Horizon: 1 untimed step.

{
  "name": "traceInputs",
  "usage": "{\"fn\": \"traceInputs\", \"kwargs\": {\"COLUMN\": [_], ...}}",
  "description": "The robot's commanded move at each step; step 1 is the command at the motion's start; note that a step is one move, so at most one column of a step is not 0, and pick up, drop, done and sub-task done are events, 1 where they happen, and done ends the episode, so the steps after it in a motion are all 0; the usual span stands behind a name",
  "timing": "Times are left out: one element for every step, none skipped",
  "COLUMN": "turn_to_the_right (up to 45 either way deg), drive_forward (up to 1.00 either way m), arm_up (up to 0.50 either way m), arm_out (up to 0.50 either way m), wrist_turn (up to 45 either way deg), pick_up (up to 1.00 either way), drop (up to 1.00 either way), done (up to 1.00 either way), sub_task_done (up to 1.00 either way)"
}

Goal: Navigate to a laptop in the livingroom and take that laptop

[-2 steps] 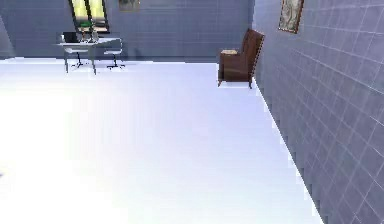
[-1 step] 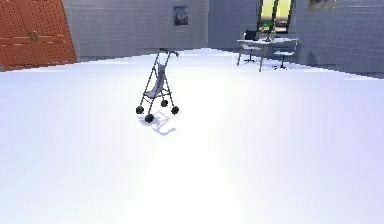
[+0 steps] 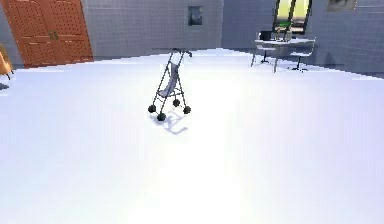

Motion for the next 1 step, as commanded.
{"fn": "traceInputs", "kwargs": {"turn_to_the_right": [0.0], "drive_forward": [0.35], "arm_up": [0.00], "arm_out": [0.00], "wrist_turn": [0.0], "pick_up": [0.00], "drop": [0.00], "done": [0.00], "sub_task_done": [0.00]}}
